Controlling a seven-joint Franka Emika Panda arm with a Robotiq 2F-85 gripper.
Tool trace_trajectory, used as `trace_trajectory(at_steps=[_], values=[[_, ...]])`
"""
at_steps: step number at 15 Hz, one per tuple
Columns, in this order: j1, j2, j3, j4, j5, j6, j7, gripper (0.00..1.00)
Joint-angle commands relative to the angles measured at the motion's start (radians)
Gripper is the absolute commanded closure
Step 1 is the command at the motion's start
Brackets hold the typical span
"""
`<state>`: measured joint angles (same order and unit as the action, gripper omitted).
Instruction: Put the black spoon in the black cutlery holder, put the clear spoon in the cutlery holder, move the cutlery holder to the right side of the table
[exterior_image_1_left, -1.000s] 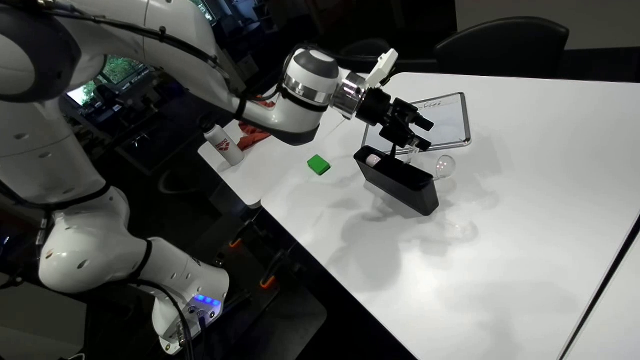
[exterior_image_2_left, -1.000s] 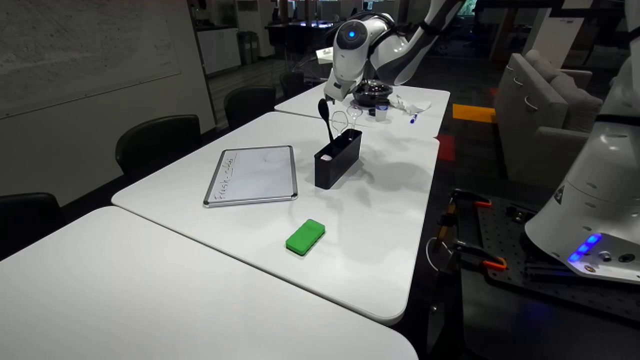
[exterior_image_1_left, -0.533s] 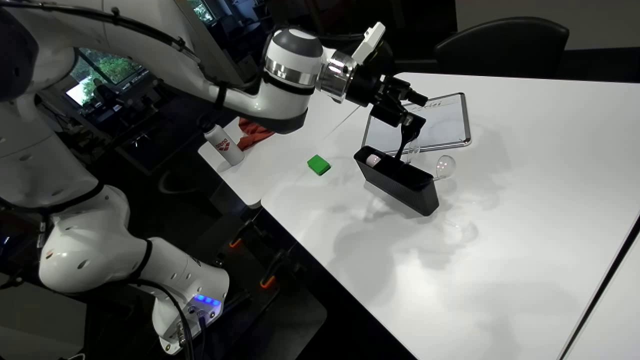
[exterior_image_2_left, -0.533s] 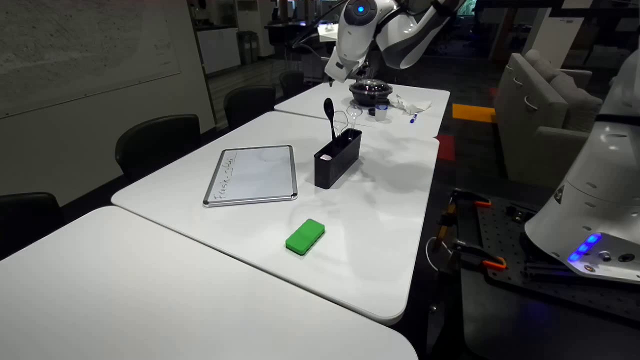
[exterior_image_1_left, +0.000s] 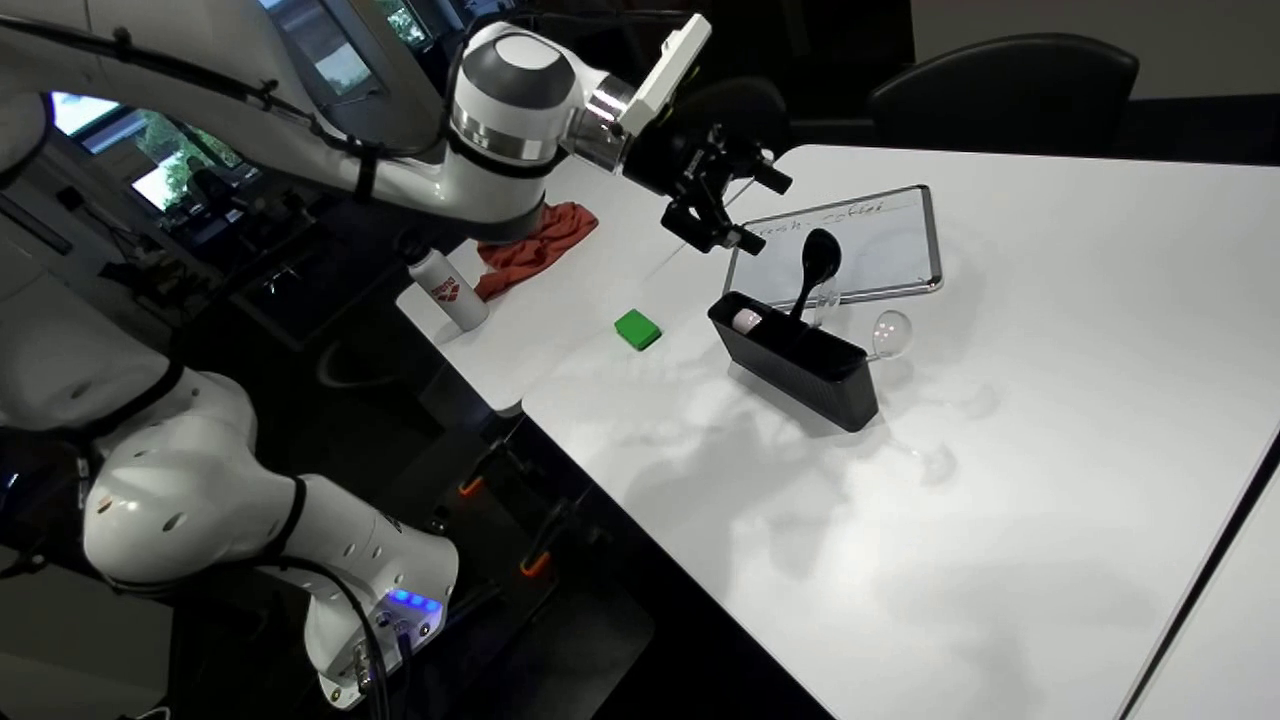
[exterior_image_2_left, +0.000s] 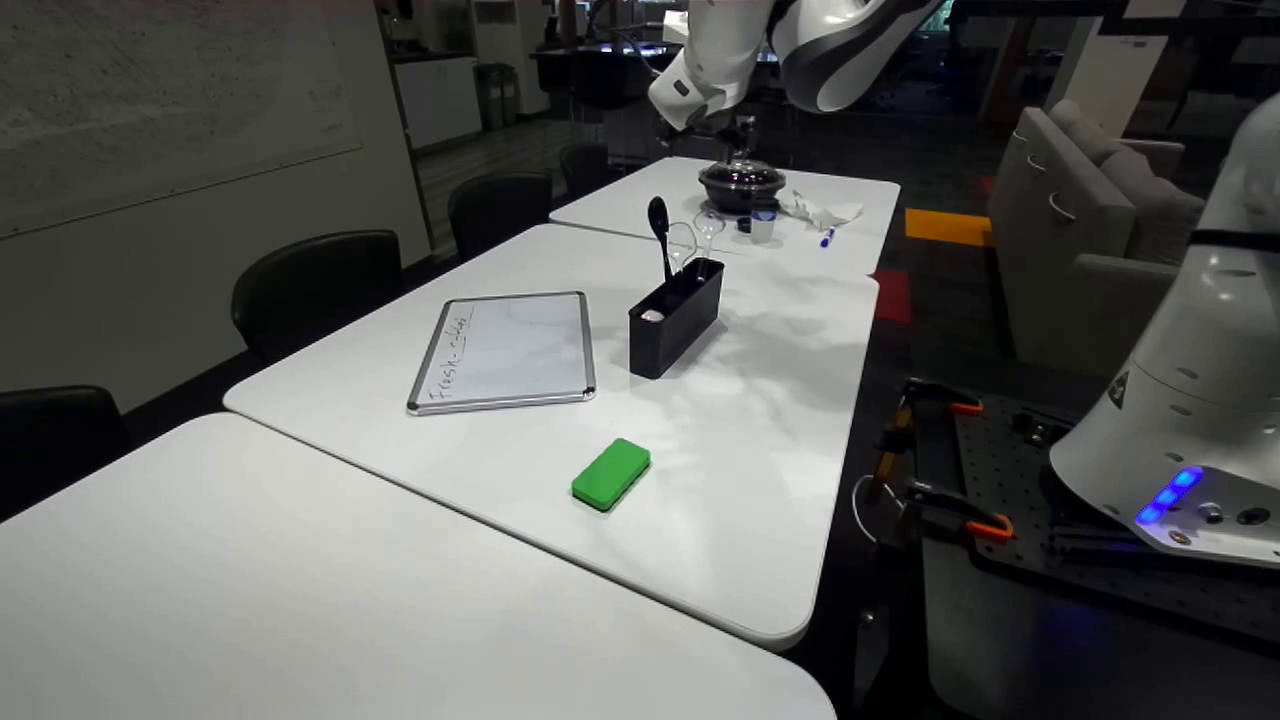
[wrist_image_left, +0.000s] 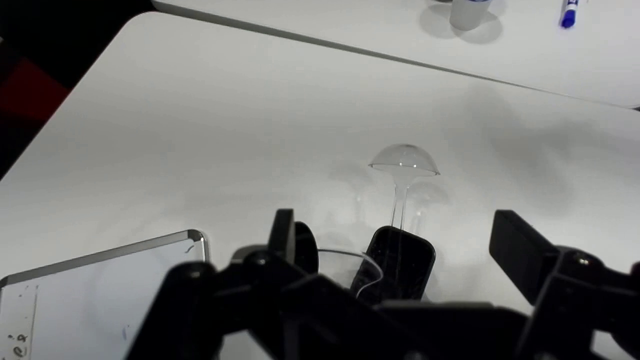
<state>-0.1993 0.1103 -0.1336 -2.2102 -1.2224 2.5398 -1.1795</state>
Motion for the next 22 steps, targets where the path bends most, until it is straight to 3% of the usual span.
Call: trace_trajectory(at_steps=[1, 4, 9, 10, 17, 22], values=[[0.06, -0.113, 0.037, -0.097, 0.156, -0.168, 0.093, 0.0], [0.086, -0.148, 0.054, -0.114, 0.369, -0.255, 0.072, 0.0], [0.069, -0.124, 0.015, -0.116, 0.602, -0.131, -0.031, 0.0], [0.088, -0.118, 0.03, -0.093, 0.548, -0.195, 0.016, 0.0], [0.071, -0.091, 0.009, -0.086, 0.593, -0.147, -0.027, 0.0], [0.042, 0.02, -0.007, -0.042, 0.719, -0.096, -0.175, 0.0]])
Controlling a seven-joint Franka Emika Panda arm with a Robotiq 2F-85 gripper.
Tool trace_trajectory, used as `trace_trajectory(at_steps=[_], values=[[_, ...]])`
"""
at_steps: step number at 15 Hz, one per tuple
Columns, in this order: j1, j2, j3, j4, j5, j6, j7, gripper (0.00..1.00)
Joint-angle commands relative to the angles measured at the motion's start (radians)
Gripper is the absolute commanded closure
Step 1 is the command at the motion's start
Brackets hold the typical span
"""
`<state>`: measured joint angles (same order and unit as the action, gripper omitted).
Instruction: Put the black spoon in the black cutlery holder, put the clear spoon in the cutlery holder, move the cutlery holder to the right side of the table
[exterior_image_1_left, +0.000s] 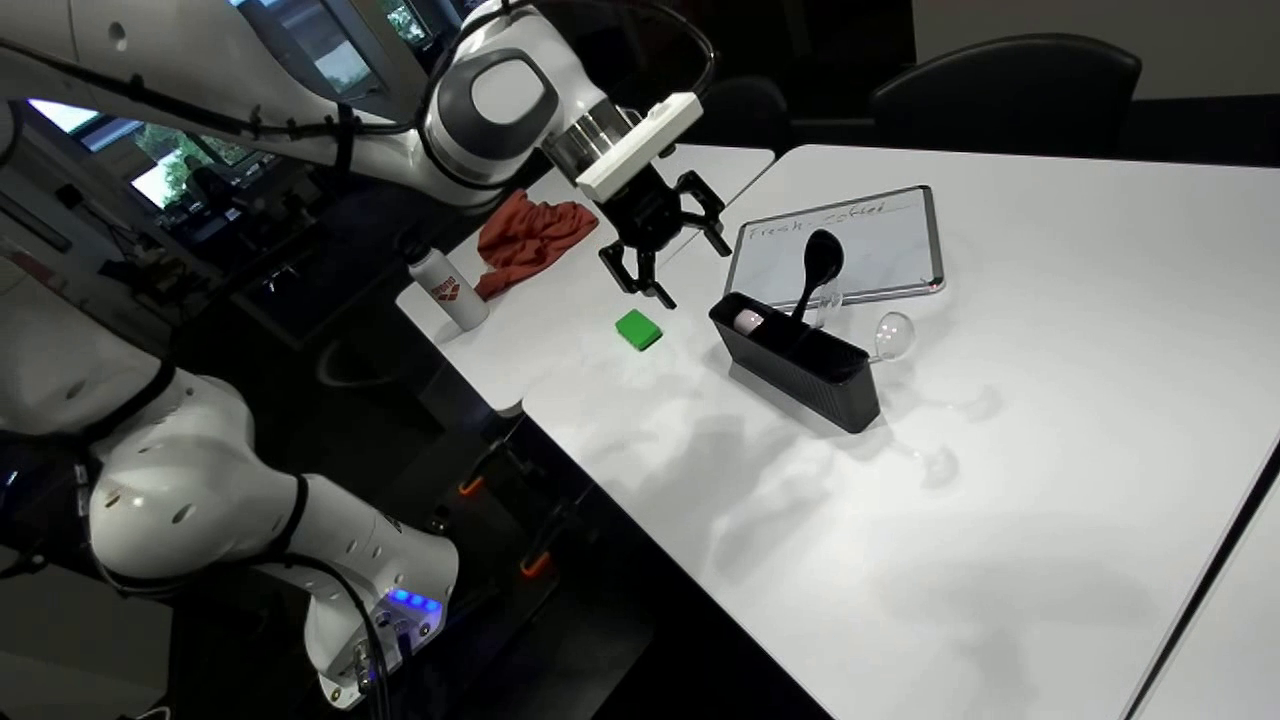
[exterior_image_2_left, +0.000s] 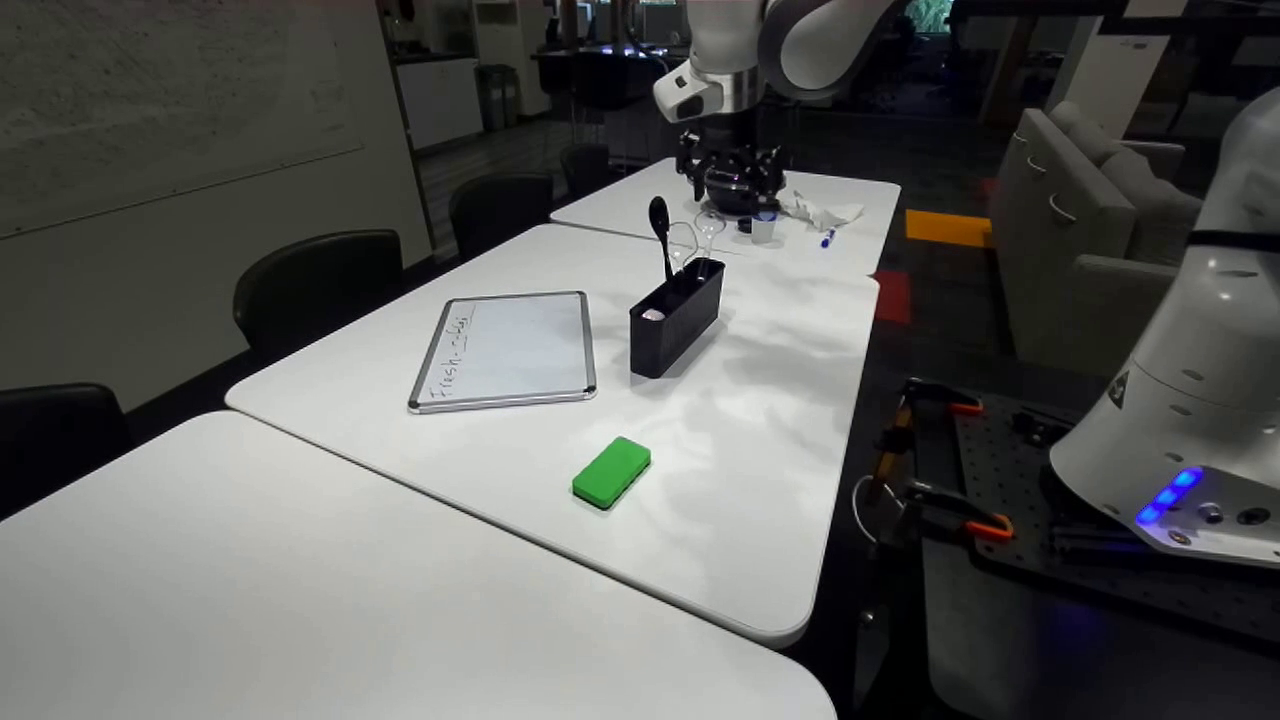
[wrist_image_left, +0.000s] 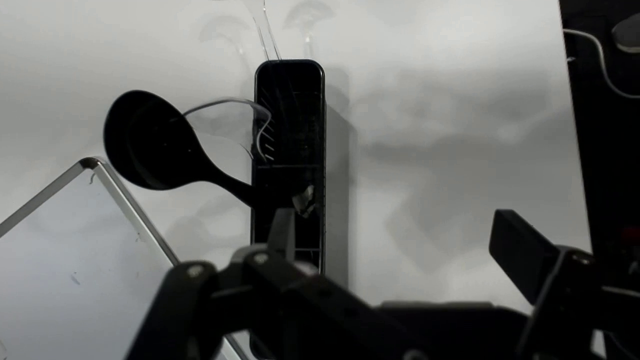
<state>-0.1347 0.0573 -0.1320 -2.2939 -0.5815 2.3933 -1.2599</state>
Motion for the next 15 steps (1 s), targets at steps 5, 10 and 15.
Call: trace_trajectory(at_steps=[5, 10, 15], values=[[-0.052, 0.188, 0.001, 0.07, 0.168, 0.147, -0.196, 0.0], [-0.058, 0.276, 0.002, 0.07, 0.147, 0.246, -0.196, 0.0], [-0.068, 0.336, 0.003, 0.072, 0.144, 0.333, -0.195, 0.0]])
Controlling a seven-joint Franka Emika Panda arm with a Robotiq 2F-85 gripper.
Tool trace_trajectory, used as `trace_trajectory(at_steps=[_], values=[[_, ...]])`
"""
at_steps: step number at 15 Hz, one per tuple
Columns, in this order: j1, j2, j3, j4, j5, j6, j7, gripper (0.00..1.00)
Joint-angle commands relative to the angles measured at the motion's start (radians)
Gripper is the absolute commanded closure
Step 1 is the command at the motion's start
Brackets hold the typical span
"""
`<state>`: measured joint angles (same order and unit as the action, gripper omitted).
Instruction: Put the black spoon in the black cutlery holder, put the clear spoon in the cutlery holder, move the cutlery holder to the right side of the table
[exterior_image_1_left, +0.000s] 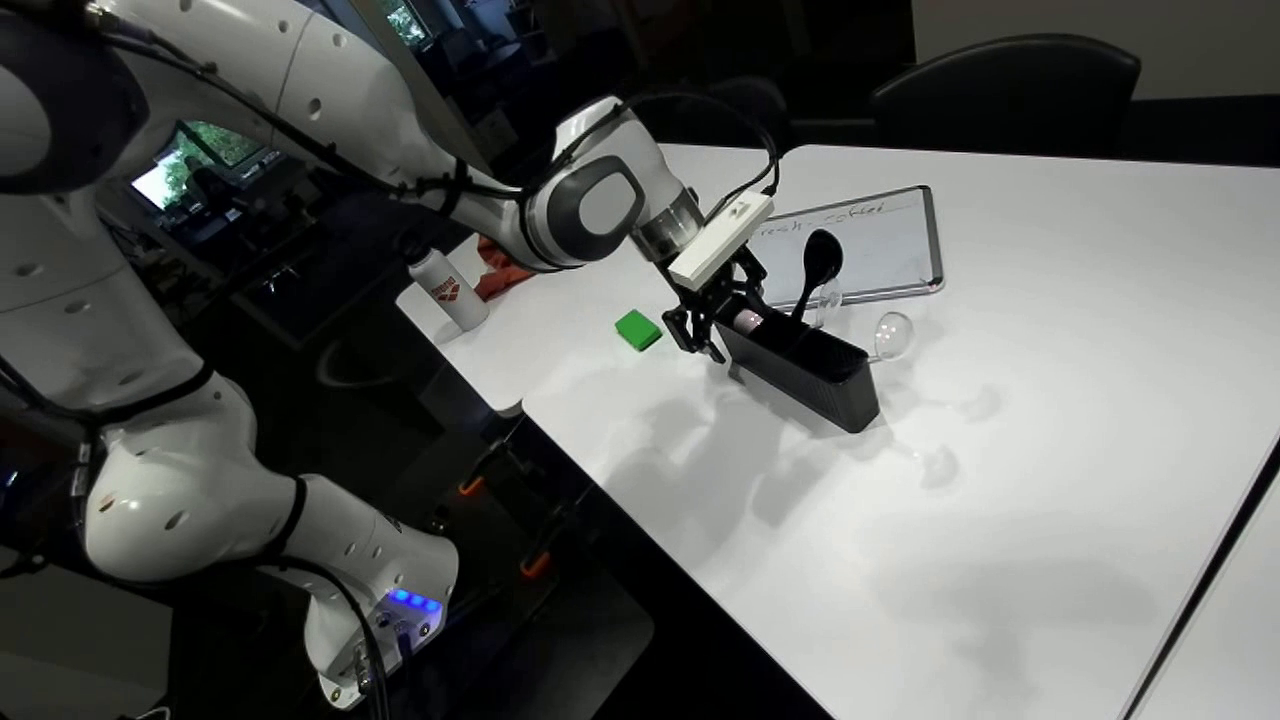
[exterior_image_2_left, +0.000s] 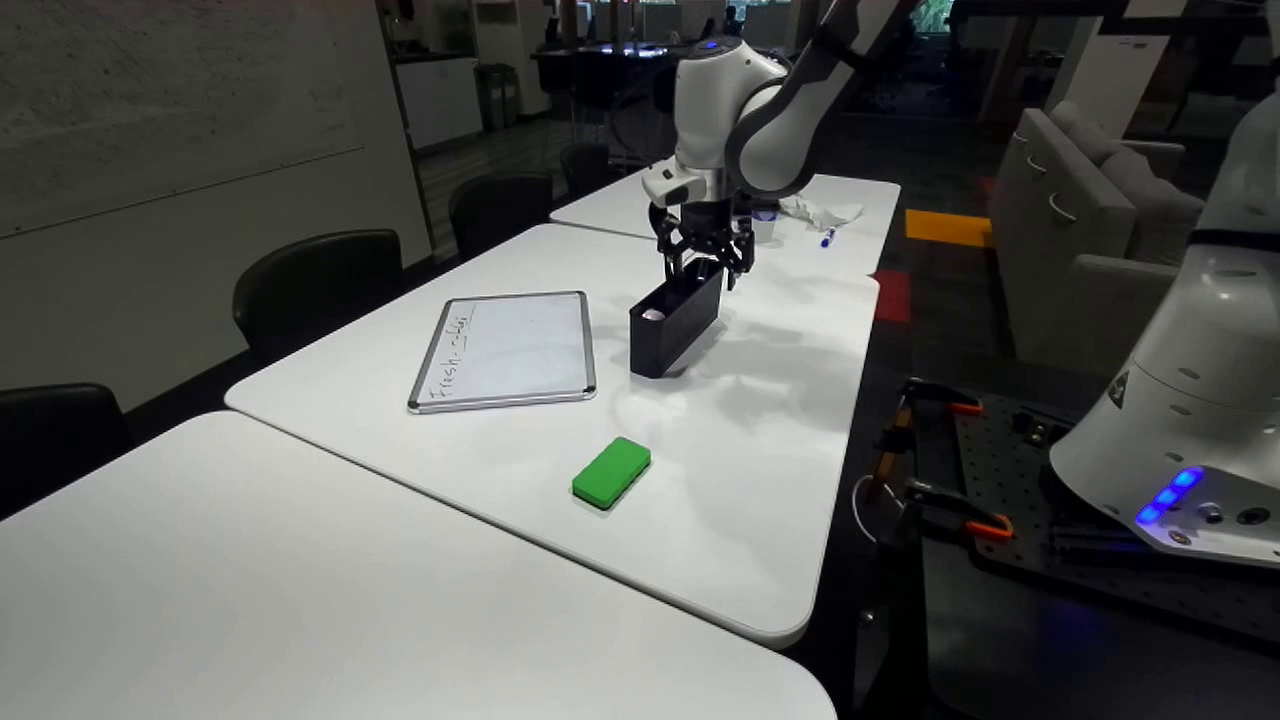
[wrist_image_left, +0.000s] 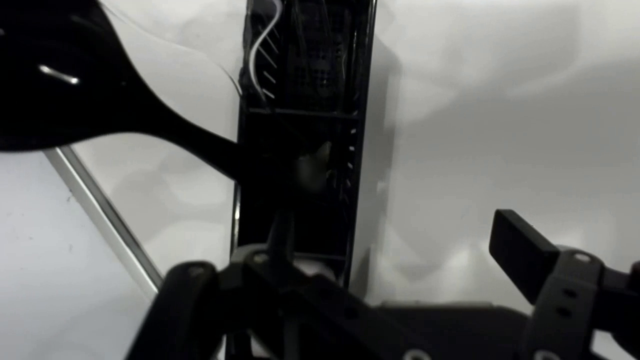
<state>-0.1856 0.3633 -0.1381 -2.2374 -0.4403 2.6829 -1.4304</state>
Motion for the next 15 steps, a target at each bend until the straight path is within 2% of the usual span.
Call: trace_trajectory(at_steps=[1, 6, 8, 9, 10, 13, 15], values=[[-0.02, 0.04, 0.01, 0.016, 0.005, 0.052, -0.026, 0.0], [-0.036, 0.073, 0.026, 0.02, 0.026, 0.05, -0.033, 0.0], [-0.048, 0.082, 0.036, 0.023, 0.035, 0.048, -0.039, 0.15], [-0.053, 0.086, 0.04, 0.024, 0.039, 0.048, -0.041, 0.32], [-0.057, 0.089, 0.043, 0.025, 0.042, 0.048, -0.04, 0.41], [-0.068, 0.096, 0.054, 0.032, 0.055, 0.048, -0.046, 0.53], [-0.072, 0.1, 0.057, 0.039, 0.063, 0.047, -0.045, 0.72]])
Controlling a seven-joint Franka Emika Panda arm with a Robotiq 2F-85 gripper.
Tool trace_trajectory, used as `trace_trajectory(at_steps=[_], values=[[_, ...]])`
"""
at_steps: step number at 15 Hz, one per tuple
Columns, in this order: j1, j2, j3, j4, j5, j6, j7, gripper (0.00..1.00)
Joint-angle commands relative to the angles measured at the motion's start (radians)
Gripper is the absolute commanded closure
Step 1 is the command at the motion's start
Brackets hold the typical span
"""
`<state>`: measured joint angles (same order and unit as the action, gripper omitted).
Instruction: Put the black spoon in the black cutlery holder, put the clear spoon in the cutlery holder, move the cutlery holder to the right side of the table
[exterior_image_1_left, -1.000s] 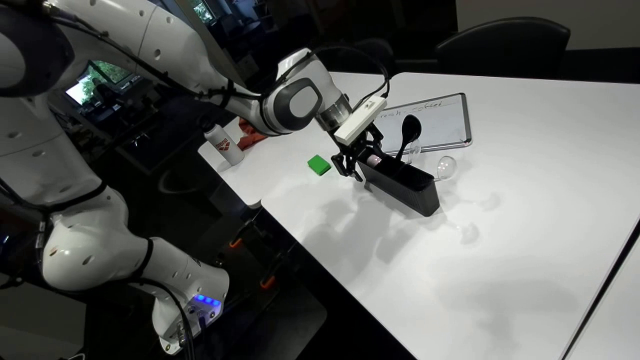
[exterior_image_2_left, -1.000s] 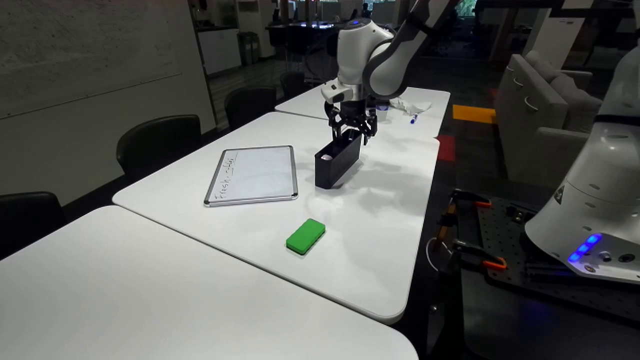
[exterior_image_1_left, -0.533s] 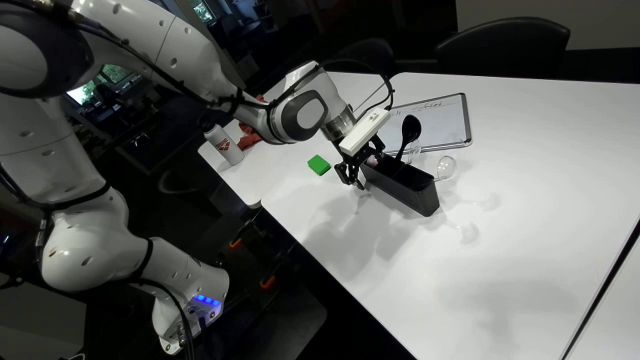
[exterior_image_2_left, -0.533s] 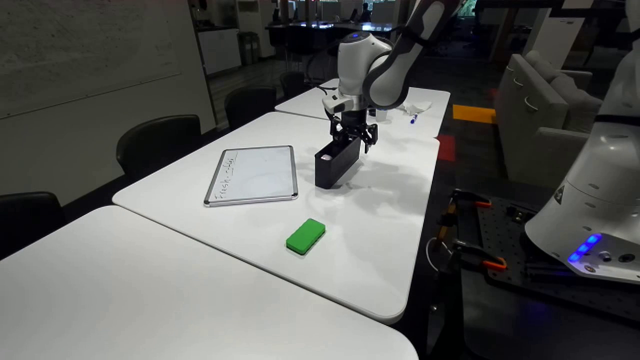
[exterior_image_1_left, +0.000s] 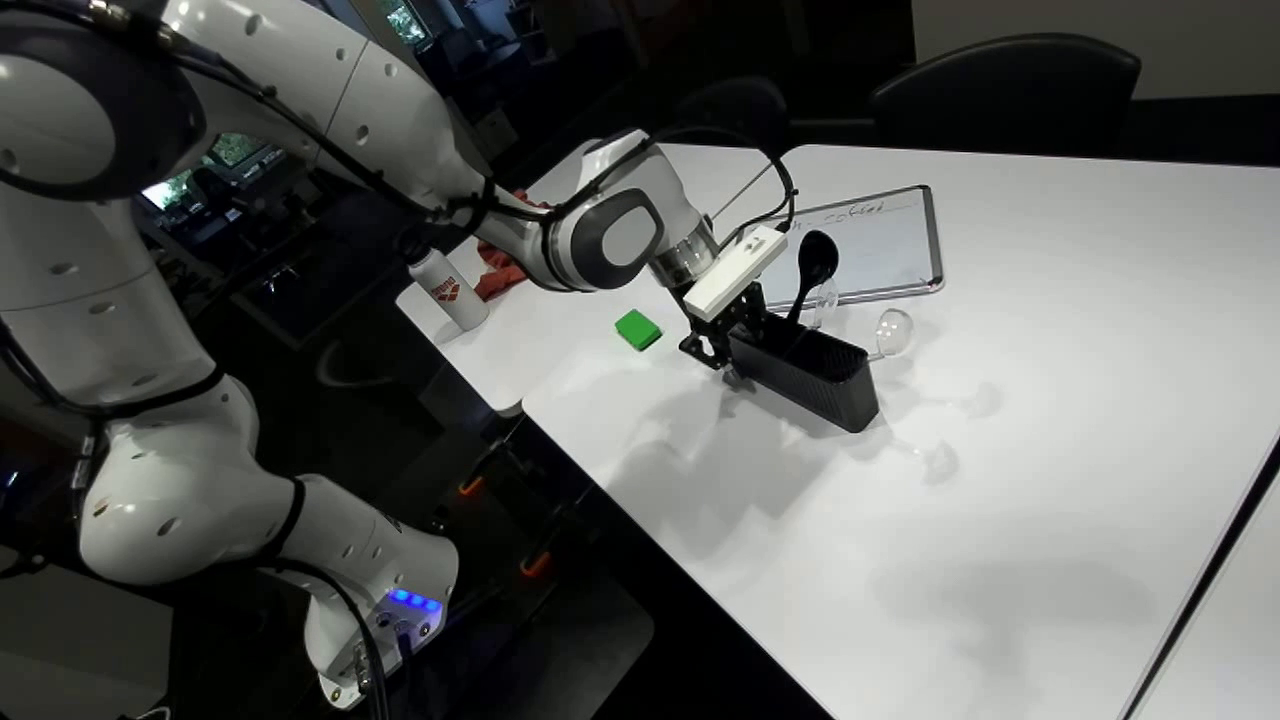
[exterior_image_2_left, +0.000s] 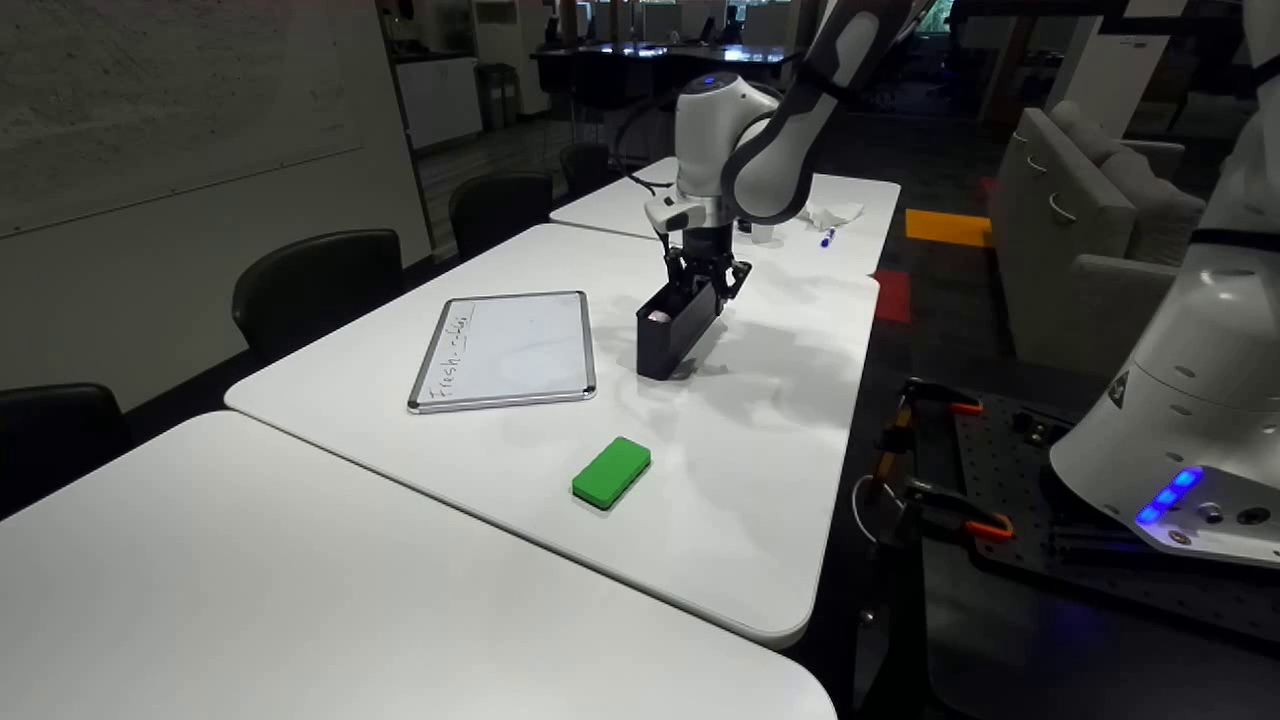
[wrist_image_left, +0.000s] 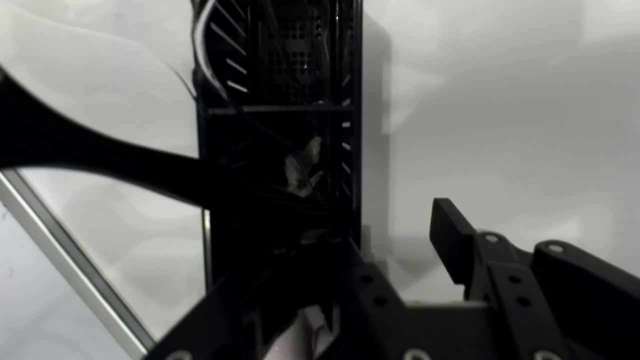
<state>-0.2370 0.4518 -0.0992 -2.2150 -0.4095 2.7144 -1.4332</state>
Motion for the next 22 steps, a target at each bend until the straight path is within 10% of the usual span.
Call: trace_trajectory(at_steps=[1, 5, 14, 22], values=[[-0.023, 0.013, 0.021, 0.02, 0.035, 0.015, -0.042, 0.79], [-0.027, 0.021, 0.027, 0.035, 0.04, 0.014, -0.042, 1.0], [-0.05, -0.025, 0.034, 0.054, 0.119, -0.04, -0.025, 0.99], [-0.077, 0.015, -0.025, 0.307, 0.173, -0.197, 0.012, 0.99]])
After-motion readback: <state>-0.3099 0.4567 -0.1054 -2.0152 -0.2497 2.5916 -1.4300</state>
